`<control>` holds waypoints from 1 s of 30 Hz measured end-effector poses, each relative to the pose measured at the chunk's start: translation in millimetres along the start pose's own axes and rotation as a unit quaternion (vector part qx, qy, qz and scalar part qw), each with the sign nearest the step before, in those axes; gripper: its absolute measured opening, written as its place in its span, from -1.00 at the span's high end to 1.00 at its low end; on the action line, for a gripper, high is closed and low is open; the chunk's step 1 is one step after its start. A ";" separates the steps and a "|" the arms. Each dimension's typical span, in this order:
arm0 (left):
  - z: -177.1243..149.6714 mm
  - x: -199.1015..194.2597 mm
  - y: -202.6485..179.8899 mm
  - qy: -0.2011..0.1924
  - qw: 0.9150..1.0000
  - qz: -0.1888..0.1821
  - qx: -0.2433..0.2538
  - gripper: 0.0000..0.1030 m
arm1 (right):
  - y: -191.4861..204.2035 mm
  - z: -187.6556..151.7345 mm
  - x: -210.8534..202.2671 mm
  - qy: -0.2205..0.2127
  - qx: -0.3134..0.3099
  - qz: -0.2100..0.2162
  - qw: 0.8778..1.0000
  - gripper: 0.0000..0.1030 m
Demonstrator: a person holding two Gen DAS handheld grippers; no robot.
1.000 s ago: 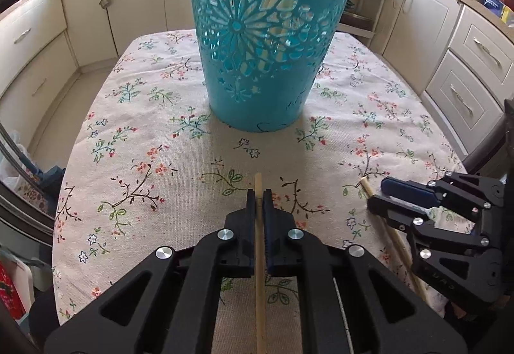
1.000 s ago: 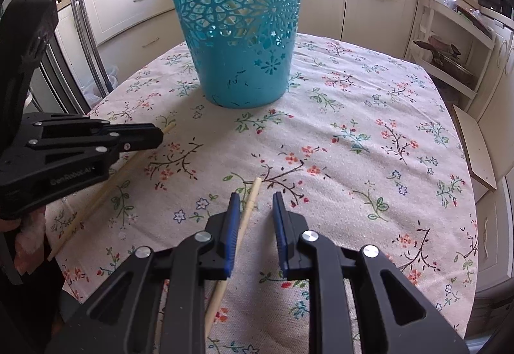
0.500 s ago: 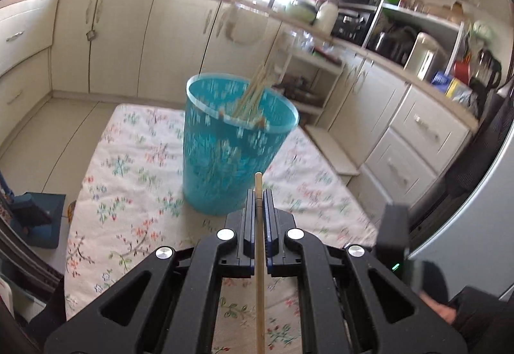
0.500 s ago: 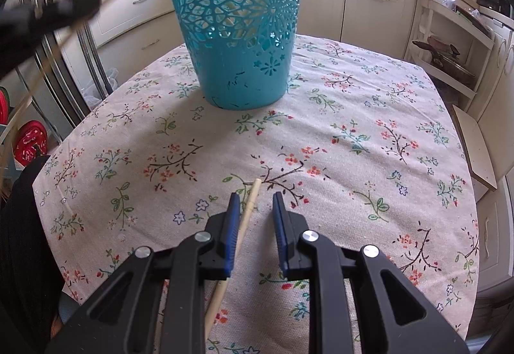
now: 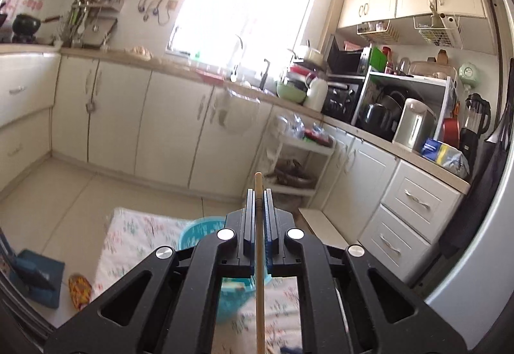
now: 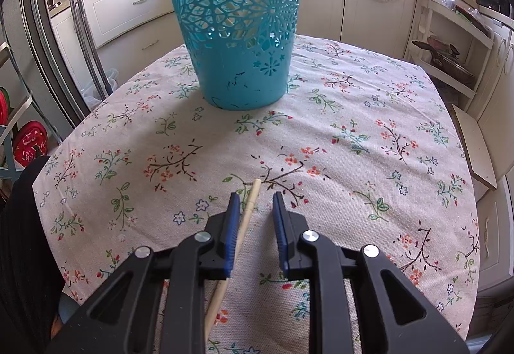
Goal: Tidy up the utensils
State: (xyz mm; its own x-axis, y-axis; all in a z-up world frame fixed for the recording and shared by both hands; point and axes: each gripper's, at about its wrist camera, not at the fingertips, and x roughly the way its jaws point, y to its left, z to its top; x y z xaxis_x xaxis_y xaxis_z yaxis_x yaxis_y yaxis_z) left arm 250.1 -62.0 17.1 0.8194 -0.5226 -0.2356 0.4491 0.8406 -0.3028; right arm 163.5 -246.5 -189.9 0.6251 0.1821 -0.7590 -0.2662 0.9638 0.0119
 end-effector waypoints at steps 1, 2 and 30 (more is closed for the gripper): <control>6.7 3.8 -1.7 -0.008 1.000 0.006 0.004 0.91 | 0.1 0.0 0.0 0.000 0.000 0.000 1.000 0.58; 12.4 7.4 -2.5 -0.017 1.000 0.009 0.006 0.91 | 0.0 0.0 0.0 0.000 0.000 0.000 1.000 0.58; -22.1 100.5 8.2 0.049 0.994 0.085 0.055 0.66 | -0.1 -1.2 -0.3 -0.002 -0.002 0.000 1.000 0.56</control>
State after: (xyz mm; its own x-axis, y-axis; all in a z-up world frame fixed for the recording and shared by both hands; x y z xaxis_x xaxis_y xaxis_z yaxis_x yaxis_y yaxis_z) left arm 328.3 -110.8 -29.4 0.8510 -0.3781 -0.3645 0.3476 0.9258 -0.1487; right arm 162.5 -246.9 -190.4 0.6278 0.1824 -0.7567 -0.2683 0.9633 0.0096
